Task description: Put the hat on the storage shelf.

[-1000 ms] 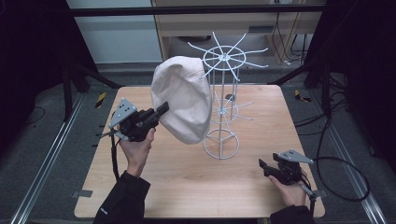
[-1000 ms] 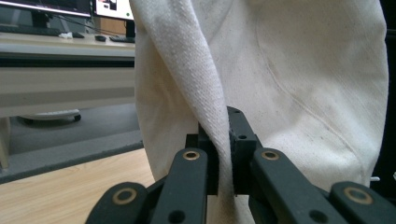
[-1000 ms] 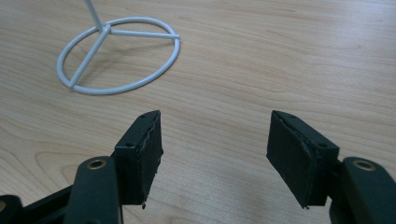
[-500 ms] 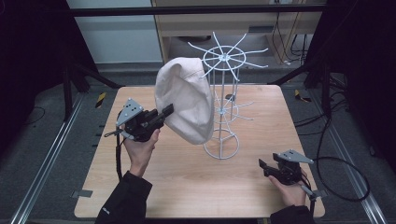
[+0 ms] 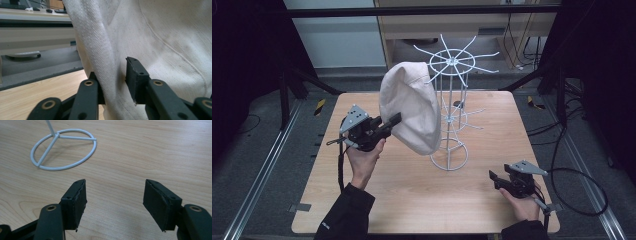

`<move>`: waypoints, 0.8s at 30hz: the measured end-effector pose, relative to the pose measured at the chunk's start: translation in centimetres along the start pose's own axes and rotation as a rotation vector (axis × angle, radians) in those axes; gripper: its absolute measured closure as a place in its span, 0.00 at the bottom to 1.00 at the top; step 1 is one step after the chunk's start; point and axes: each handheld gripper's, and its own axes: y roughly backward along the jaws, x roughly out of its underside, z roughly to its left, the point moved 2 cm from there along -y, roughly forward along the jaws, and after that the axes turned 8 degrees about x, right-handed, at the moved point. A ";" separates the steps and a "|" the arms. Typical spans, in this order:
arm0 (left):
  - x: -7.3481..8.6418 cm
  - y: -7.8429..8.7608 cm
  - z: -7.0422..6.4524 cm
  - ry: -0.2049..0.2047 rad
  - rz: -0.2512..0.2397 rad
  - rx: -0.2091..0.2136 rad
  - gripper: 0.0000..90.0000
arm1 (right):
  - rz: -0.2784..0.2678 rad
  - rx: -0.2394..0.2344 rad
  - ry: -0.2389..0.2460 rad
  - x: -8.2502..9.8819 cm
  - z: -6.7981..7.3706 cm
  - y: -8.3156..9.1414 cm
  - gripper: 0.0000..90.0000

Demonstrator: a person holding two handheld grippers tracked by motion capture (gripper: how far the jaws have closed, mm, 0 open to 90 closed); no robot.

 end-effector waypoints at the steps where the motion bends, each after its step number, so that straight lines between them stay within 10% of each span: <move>1: 0.0 0.0 0.0 0.000 0.001 -0.001 0.75 | -0.001 0.000 0.000 0.0 0.0 0.0 0.39; 24: 0.2 3.7 0.5 -0.025 -0.019 -0.081 0.47 | 0.002 -0.001 -0.015 0.0 0.0 0.1 0.38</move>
